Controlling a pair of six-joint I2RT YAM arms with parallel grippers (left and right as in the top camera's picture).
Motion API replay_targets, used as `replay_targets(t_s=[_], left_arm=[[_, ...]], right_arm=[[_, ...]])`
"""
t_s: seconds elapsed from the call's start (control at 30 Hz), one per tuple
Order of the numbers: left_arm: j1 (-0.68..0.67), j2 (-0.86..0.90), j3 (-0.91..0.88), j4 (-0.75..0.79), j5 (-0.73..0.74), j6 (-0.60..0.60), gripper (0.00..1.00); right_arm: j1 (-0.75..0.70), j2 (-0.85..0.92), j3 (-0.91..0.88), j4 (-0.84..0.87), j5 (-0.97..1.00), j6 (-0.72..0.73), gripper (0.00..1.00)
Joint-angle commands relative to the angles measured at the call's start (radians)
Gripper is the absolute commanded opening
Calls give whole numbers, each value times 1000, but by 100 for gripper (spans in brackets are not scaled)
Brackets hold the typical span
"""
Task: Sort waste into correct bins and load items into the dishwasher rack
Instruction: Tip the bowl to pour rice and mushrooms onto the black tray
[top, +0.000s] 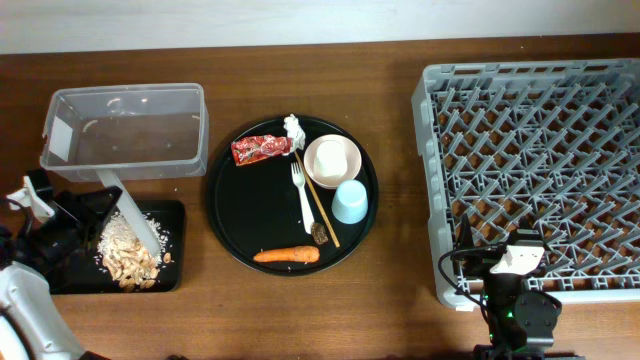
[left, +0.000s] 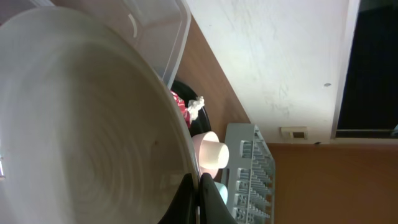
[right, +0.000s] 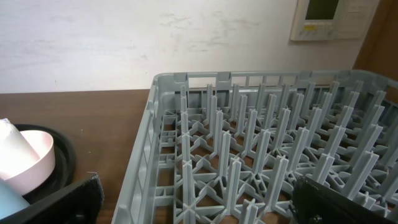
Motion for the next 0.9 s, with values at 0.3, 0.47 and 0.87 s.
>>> replay_targets(t_s=[0.3, 0.47, 0.87], left_arm=[[12, -10, 7, -18, 64, 53, 1], [32, -10, 7, 19, 66, -11, 1], [159, 4, -7, -22, 155, -15, 1]], right_arm=[[-6, -6, -8, -3, 9, 1, 99], [-6, -6, -8, -3, 9, 1, 99], [-6, -6, -8, -3, 9, 1, 99]])
